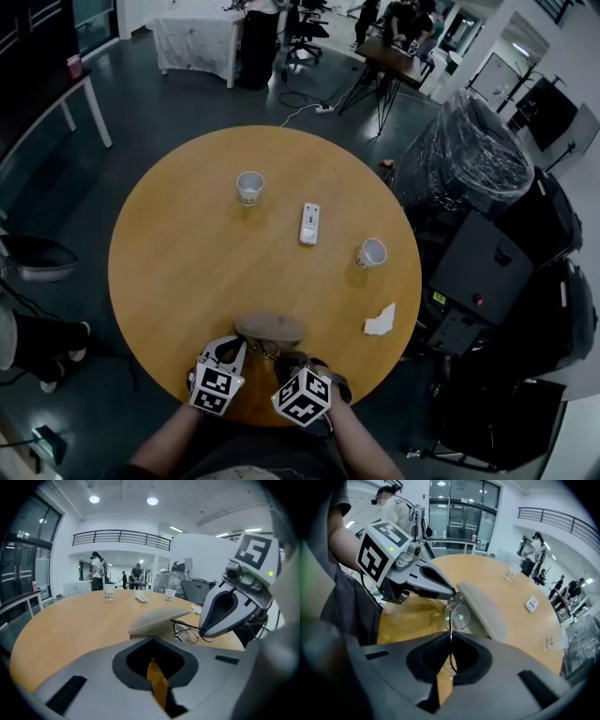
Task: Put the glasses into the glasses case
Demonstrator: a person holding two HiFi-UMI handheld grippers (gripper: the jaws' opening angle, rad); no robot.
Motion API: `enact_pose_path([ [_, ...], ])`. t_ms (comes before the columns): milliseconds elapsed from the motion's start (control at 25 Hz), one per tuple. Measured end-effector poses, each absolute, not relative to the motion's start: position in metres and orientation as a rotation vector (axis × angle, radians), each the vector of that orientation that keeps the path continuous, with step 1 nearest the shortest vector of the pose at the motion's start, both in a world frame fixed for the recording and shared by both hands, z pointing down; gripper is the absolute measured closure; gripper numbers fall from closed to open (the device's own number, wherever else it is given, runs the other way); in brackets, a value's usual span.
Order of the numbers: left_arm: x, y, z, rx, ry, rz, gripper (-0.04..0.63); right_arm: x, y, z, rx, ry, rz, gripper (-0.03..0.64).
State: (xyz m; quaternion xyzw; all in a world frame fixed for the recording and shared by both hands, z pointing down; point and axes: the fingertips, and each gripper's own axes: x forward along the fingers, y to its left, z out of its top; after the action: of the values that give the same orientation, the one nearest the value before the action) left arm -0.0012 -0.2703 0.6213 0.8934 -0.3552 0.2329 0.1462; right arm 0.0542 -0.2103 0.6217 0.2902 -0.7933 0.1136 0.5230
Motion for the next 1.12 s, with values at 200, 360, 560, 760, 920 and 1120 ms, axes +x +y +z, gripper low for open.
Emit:
enact_pose_path([
  [200, 0.004, -0.274, 0.637, 2.556, -0.996, 0.703, 0.591, 0.054, -0.232, 0.621, 0.705, -1.869, 0.183, 0.626],
  [360, 0.005, -0.276, 0.637, 2.553, -1.001, 0.702, 0.591, 0.053, -0.243, 0.621, 0.699, -1.851, 0.127, 0.626],
  [560, 0.008, -0.277, 0.638, 2.551, -0.987, 0.693, 0.591, 0.043, -0.256, 0.622, 0.644, -1.835, -0.056, 0.626],
  [760, 0.009, -0.276, 0.639, 2.554, -0.983, 0.707, 0.591, 0.044, -0.251, 0.621, 0.528, -1.797, -0.266, 0.627],
  [920, 0.005, -0.276, 0.635, 2.554, -0.993, 0.712, 0.591, 0.054, -0.251, 0.627, 0.431, -1.689, -0.377, 0.626],
  [1120, 0.006, -0.278, 0.637, 2.556, -0.996, 0.709, 0.591, 0.061, -0.26, 0.638, 0.411, -1.594, -0.404, 0.626],
])
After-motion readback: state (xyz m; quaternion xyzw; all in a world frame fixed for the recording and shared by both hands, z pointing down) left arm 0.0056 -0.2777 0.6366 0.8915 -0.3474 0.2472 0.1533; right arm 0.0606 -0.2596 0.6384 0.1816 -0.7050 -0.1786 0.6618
